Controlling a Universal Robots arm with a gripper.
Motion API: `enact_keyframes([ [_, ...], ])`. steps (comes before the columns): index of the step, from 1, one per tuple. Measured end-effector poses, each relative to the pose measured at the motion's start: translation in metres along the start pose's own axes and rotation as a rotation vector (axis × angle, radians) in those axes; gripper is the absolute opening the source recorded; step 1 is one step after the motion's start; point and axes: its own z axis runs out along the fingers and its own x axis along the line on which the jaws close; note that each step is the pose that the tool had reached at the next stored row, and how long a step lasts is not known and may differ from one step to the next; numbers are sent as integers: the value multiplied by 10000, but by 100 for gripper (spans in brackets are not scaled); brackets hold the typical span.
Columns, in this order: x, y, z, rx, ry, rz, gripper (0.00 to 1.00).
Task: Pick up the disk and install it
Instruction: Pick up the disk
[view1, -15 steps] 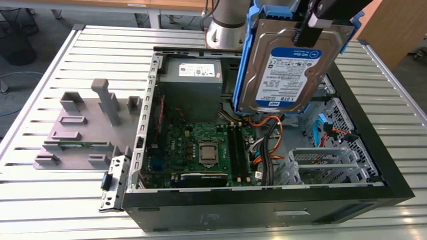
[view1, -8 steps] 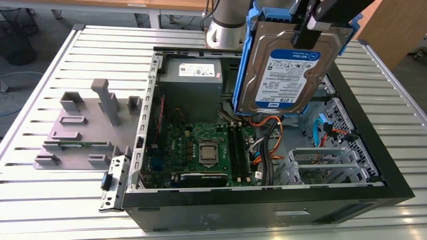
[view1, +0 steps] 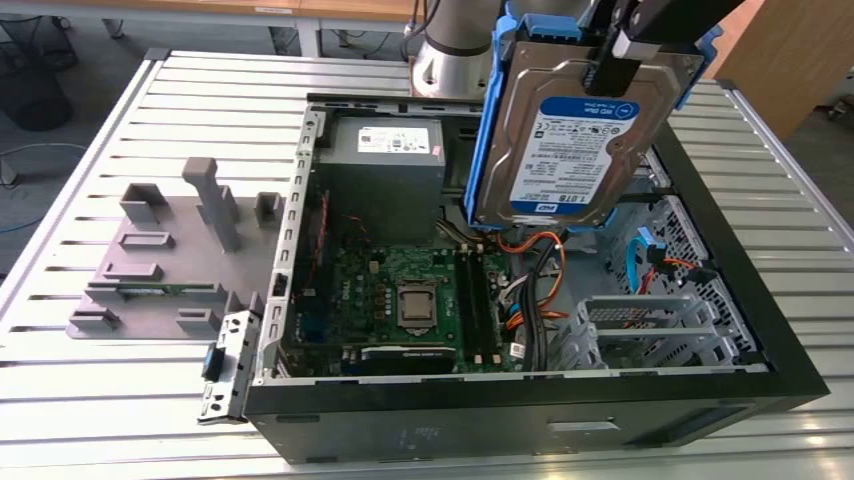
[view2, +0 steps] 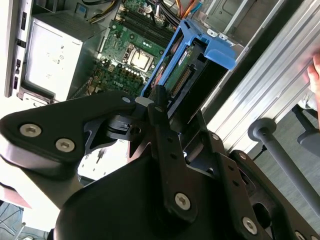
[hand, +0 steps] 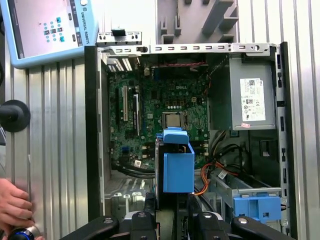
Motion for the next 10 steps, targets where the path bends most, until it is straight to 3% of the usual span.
enact_keyframes([
  [10,0,-1,41,0,3,0,35],
])
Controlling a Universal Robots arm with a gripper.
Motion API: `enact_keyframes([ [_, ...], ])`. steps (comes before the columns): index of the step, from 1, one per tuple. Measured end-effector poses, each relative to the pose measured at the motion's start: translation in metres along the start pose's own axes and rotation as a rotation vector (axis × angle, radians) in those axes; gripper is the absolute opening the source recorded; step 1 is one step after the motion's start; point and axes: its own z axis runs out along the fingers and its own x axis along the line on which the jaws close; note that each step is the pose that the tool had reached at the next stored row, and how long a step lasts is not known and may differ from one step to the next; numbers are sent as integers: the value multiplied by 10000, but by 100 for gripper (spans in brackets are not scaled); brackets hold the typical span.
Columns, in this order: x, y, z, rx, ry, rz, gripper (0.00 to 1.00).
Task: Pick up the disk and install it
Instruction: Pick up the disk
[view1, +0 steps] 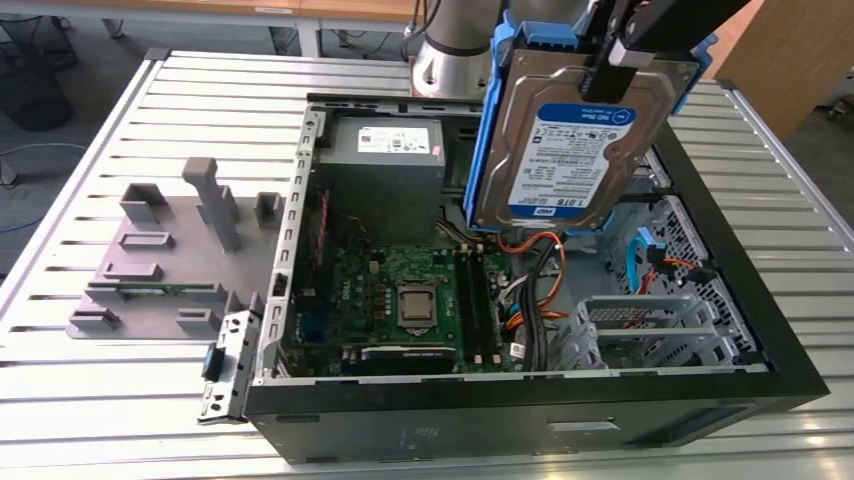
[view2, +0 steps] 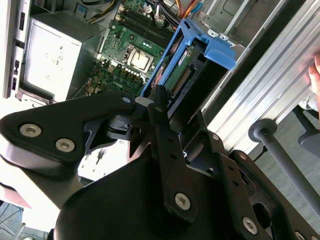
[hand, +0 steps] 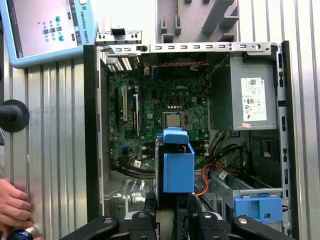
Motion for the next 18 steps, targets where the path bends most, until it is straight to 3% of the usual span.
enact_keyframes([
  [18,1,-3,56,1,-4,0,35],
])
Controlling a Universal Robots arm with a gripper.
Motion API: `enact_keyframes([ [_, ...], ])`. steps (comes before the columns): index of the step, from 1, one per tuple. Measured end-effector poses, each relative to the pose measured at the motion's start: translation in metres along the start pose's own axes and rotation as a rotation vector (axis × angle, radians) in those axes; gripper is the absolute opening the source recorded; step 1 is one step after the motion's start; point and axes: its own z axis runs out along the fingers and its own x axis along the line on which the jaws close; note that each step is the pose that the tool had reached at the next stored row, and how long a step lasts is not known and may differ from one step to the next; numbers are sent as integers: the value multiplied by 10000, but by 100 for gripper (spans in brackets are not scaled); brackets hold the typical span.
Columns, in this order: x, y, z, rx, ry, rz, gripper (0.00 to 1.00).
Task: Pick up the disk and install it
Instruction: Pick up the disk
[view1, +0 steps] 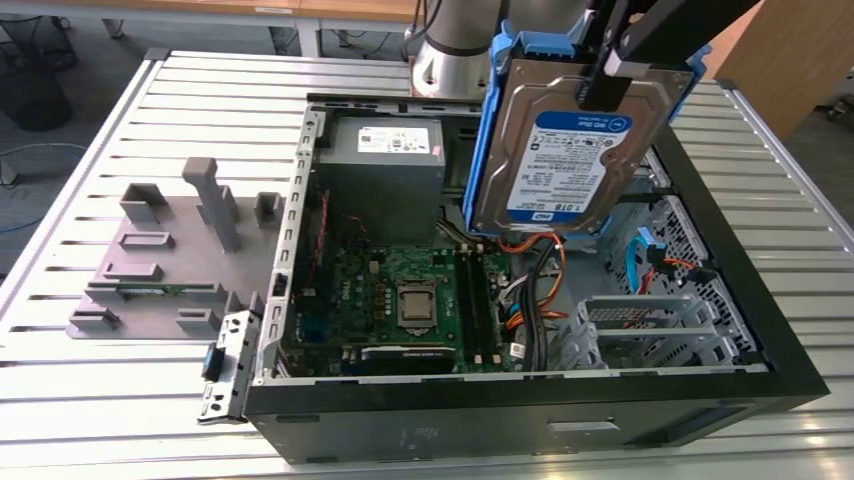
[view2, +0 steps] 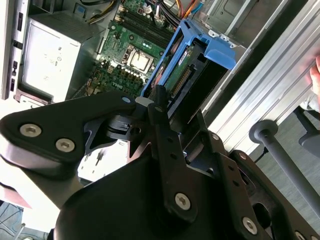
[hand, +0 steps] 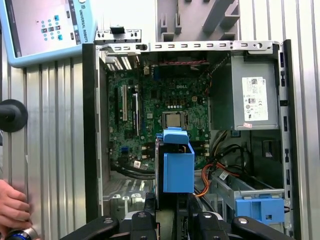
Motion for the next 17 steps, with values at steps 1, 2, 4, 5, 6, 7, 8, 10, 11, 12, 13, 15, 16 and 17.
enact_keyframes([
  [1,0,0,7,-1,1,0,35],
  [2,0,0,12,-1,2,0,35],
  [4,1,-1,23,0,1,0,35],
  [5,1,-1,27,-1,2,1,35],
  [6,3,-1,30,-1,4,1,35],
  [7,7,-1,33,-1,4,1,35],
  [8,13,-2,35,-1,5,1,35],
  [10,30,-3,41,-1,2,1,35],
  [11,40,-4,42,-1,3,1,35],
  [12,52,-5,43,0,2,0,35],
  [13,65,-5,45,0,2,0,35],
  [15,90,-7,46,0,1,-1,35],
  [16,101,-7,46,0,2,0,35],
  [17,111,-7,46,0,2,1,35],
])
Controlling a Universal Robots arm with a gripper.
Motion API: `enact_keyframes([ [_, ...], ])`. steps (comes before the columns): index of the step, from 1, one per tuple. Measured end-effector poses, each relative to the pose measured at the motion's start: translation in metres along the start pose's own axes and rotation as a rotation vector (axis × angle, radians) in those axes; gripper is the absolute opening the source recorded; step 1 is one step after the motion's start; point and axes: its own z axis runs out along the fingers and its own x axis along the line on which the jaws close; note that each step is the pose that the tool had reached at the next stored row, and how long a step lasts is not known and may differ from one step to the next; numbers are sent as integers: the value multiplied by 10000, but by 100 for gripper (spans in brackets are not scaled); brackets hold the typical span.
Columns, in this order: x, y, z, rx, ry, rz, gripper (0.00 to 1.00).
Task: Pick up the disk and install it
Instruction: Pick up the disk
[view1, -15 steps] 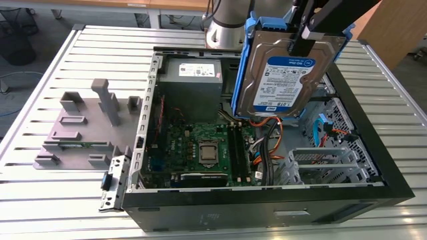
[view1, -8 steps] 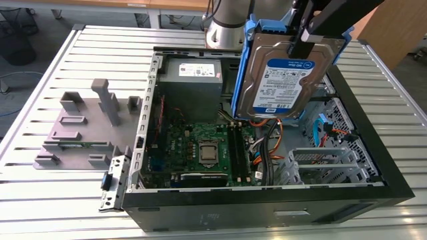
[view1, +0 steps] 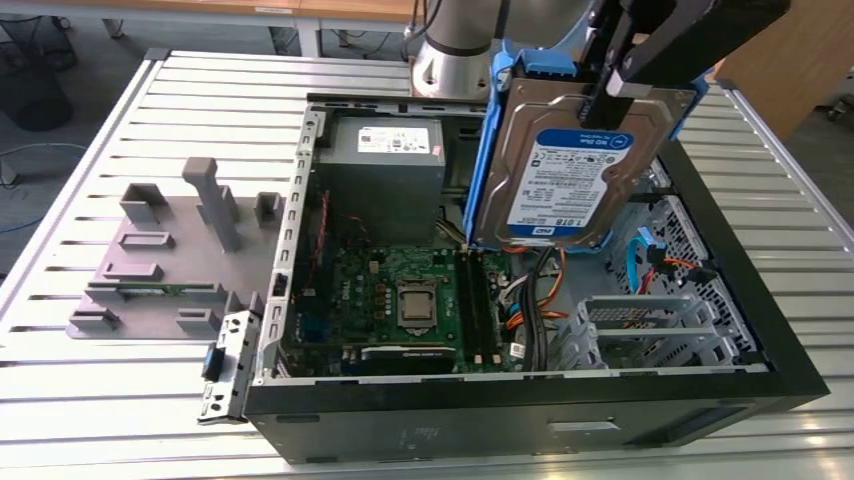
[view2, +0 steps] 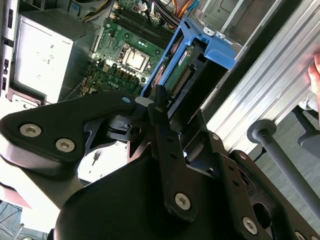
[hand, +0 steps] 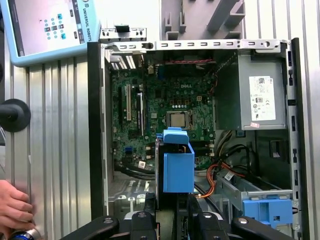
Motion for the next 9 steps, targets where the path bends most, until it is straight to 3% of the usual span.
enact_keyframes([
  [9,23,-13,3,0,0,-3,35],
])
